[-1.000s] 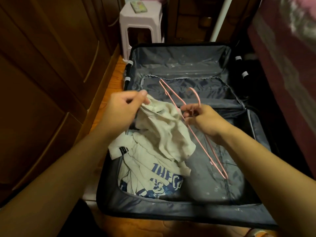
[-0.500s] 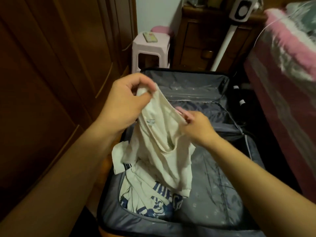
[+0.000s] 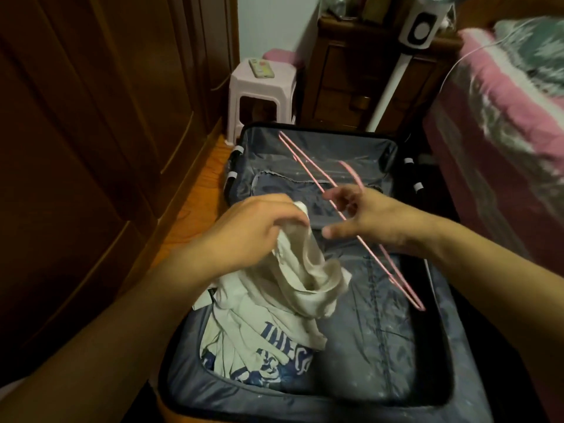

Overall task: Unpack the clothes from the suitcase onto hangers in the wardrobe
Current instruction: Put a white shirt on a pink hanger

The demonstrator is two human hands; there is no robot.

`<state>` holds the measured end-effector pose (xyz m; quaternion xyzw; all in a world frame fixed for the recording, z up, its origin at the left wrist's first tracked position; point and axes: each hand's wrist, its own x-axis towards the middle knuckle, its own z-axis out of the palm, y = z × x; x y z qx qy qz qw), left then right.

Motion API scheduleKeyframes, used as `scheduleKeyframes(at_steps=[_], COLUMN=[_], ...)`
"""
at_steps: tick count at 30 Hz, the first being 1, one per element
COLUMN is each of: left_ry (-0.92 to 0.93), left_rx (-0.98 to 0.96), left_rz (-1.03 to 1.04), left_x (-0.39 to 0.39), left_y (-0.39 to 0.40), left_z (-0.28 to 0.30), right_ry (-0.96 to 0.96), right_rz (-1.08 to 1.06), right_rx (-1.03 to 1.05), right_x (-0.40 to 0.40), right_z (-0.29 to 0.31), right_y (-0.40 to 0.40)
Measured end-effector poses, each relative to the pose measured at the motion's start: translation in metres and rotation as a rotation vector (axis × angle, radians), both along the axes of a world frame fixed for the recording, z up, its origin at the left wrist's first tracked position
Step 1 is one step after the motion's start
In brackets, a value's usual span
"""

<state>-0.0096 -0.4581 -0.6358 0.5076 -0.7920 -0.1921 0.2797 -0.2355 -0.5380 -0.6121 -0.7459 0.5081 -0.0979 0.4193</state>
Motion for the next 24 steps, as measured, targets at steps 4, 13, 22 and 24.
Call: scheduleKeyframes(at_steps=[4,13,22,24], left_ry=[0.31,0.534,0.134,-0.091], left_rx=[0.053,0.246,-0.205,-0.362], left_rz=[-0.048,0.207,0.143,0.295], left_x=[-0.031,-0.044,-0.016,-0.011], left_y=[0.007,0.013,-0.035,-0.065], left_z=[0.014,-0.014,0.133,0.171], right_ry=[-0.145,-0.505,-0.773,-0.824], right_rz=[0.17,-0.449,-0.845,-0.843], right_rx=[0.059,-0.172,-0.35,-0.397], right_x=[0.016,0.005,-0.071,-0.076], right_z=[0.006,0.028,0.116,0.135], right_y=[0.025,-0.002,-0.048,-0.055])
